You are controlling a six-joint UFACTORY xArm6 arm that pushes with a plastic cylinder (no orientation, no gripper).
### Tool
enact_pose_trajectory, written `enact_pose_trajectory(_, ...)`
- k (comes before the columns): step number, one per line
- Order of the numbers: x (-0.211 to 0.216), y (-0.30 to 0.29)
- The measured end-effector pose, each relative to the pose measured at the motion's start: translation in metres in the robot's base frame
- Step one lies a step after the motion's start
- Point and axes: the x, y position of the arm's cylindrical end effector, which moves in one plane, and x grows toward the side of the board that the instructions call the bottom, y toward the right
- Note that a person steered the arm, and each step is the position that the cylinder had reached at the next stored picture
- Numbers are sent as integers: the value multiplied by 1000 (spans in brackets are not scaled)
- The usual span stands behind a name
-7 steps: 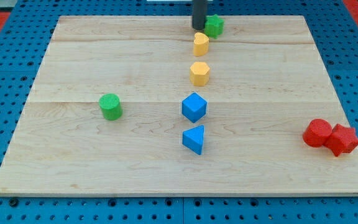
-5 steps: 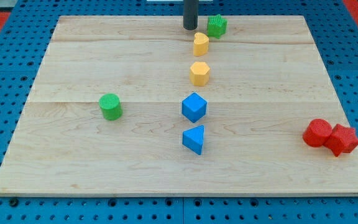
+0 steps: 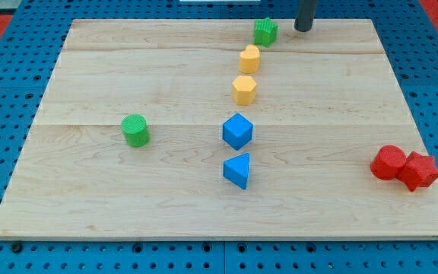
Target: Adjust the green star at the top of the yellow heart
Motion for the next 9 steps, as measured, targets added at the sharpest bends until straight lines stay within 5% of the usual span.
enact_pose_trajectory(4,-1,-58)
enact_pose_trajectory(6,18,20)
enact_pose_trajectory(9,24,-49)
